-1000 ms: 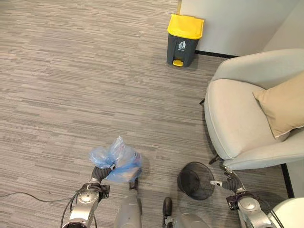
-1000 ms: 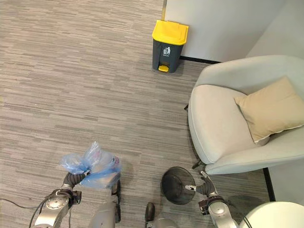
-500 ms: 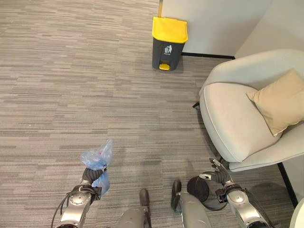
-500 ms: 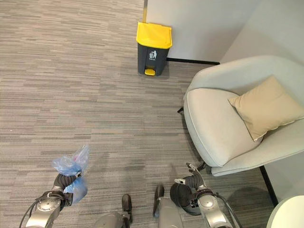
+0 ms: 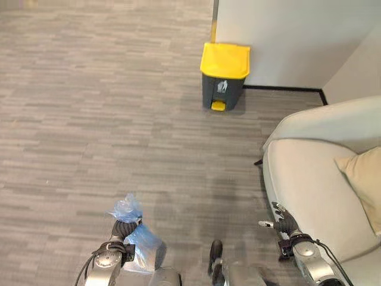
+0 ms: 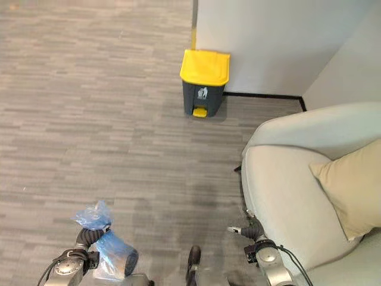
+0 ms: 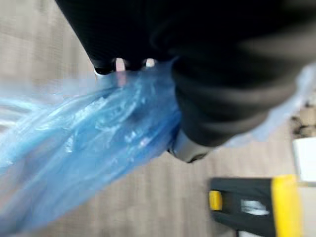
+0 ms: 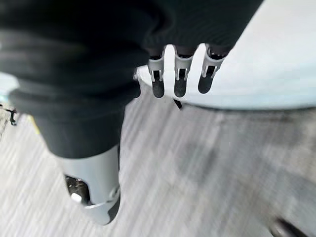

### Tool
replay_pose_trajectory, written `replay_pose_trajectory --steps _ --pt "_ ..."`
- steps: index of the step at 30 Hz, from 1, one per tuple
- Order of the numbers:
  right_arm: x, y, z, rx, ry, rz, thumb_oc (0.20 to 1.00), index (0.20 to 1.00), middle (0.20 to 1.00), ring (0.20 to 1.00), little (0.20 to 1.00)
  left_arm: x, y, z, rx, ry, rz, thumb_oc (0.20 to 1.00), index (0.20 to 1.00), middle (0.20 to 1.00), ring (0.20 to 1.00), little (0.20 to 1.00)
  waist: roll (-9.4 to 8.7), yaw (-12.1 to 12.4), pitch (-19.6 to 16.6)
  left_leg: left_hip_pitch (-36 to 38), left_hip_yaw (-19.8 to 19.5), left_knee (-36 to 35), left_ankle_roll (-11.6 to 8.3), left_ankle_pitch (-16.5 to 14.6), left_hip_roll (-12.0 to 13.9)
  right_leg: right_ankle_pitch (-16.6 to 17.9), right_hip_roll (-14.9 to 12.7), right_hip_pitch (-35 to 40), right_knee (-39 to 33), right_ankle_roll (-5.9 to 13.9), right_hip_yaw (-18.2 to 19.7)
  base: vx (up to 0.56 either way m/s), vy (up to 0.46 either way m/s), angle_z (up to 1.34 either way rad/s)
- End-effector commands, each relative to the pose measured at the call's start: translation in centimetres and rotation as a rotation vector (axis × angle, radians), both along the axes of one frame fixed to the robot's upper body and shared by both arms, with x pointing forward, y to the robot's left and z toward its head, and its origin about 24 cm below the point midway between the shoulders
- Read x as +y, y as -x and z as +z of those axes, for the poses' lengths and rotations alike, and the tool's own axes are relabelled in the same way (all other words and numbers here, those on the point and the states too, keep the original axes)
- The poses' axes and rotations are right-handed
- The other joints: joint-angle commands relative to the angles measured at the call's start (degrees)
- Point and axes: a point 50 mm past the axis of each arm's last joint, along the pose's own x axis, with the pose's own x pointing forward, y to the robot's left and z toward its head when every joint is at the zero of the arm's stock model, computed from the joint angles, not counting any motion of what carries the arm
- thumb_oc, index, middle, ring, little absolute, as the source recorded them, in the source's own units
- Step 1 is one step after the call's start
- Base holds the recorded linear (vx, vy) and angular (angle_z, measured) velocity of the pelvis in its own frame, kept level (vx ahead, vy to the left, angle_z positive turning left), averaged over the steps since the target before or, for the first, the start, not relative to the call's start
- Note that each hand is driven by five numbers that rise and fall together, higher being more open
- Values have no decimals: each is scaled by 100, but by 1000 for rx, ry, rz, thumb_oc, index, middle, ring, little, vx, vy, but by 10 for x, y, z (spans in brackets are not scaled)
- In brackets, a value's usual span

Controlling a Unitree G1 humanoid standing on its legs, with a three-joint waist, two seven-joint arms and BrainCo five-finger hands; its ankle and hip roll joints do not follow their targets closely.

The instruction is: Gather garbage on tea table into small bin, then transfer packed bag to large trash can.

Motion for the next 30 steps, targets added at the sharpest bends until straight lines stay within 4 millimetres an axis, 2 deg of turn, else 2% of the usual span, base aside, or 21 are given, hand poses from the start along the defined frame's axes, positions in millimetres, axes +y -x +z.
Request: replay_pose_trajectory --steps 1,5,6,9,10,13,15,17,19,23,25,27,29,30 --pt "-16 7 3 -24 11 -51 1000 1000 1000 1000 1000 6 -13 19 -102 -22 -15 200 200 200 200 200 -80 4 127 40 233 -1057 105 281 66 -655 -358 84 128 805 -24 242 3 -23" --pt "-15 8 0 -14 10 -65 1000 1000 1000 1000 1000 9 -11 19 -100 -31 -3 200 200 200 200 200 -21 273 228 -505 338 -1932 -56 1230 -27 -811 -136 573 -24 825 131 283 46 -21" --pt "-14 9 -1 -11 12 -64 1000 1000 1000 1000 1000 9 -10 19 -101 -31 -3 200 200 200 200 200 -11 323 211 -542 322 -2065 -84 1329 -44 -854 -97 665 -34 841 171 221 57 -32" --pt "-12 9 -2 -2 8 -55 1000 1000 1000 1000 1000 9 -6 17 -92 -30 -6 200 200 200 200 200 -37 396 148 -461 270 -2183 -42 1305 -85 -930 -64 812 -18 859 335 370 163 -35" --pt "-9 11 -4 7 8 -45 1000 1000 1000 1000 1000 11 -3 17 -83 -40 -12 200 200 200 200 200 -95 418 28 -352 197 -2167 69 1202 -137 -986 -151 961 10 933 431 353 185 -49" --pt "-3 12 -8 21 -12 -37 1000 1000 1000 1000 1000 14 -2 17 -75 -48 -11 200 200 200 200 200 -207 432 -69 -157 215 -2108 236 970 -219 -937 -317 935 298 1095 614 365 215 -38" --pt "2 9 -7 17 -19 -18 1000 1000 1000 1000 1000 17 -4 20 -79 -63 -14 200 200 200 200 200 -254 411 -48 -6 200 -2109 407 824 -325 -646 -423 695 920 1259 780 240 212 -42" --pt "6 6 -5 5 -25 -7 1000 1000 1000 1000 1000 20 -8 24 -91 -79 -12 200 200 200 200 200 -227 366 2 152 213 -2147 541 702 -374 -419 -485 396 1534 1357 870 194 195 -37" --pt "11 4 -5 1 -37 2 1000 1000 1000 1000 1000 20 -10 26 -100 -84 -17 200 200 200 200 200 -160 301 31 367 200 -2263 607 630 -372 -220 -460 -46 1916 1319 871 216 159 10" --pt "12 0 -2 -8 -37 16 1000 1000 1000 1000 1000 21 -12 29 -114 -83 -11 200 200 200 200 200 -39 159 146 848 116 -2477 605 437 -440 -274 -418 -621 1453 1207 551 296 92 16" --pt "9 0 -2 -6 -31 15 1000 1000 1000 1000 1000 23 -13 28 -115 -79 7 200 200 200 200 200 -42 81 242 1205 9 -2500 573 192 -561 -16 -525 -1062 737 1273 273 438 9 7" --pt "8 2 -3 5 -24 17 1000 1000 1000 1000 1000 22 -11 25 -106 -71 13 200 200 200 200 200 -10 8 295 1465 -87 -2471 500 6 -580 100 -551 -1141 213 1351 62 380 -46 24" --pt "6 3 -3 8 -15 17 1000 1000 1000 1000 1000 21 -10 24 -106 -66 17 200 200 200 200 200 -10 -27 300 1619 -155 -2449 444 -99 -613 222 -580 -1204 2 1390 -68 418 -91 35" --pt "4 6 -4 11 -15 11 1000 1000 1000 1000 1000 20 -9 24 -107 -65 11 200 200 200 200 200 -30 -64 248 1815 -274 -2436 383 -271 -640 327 -654 -1215 -53 1424 -96 494 -148 46"
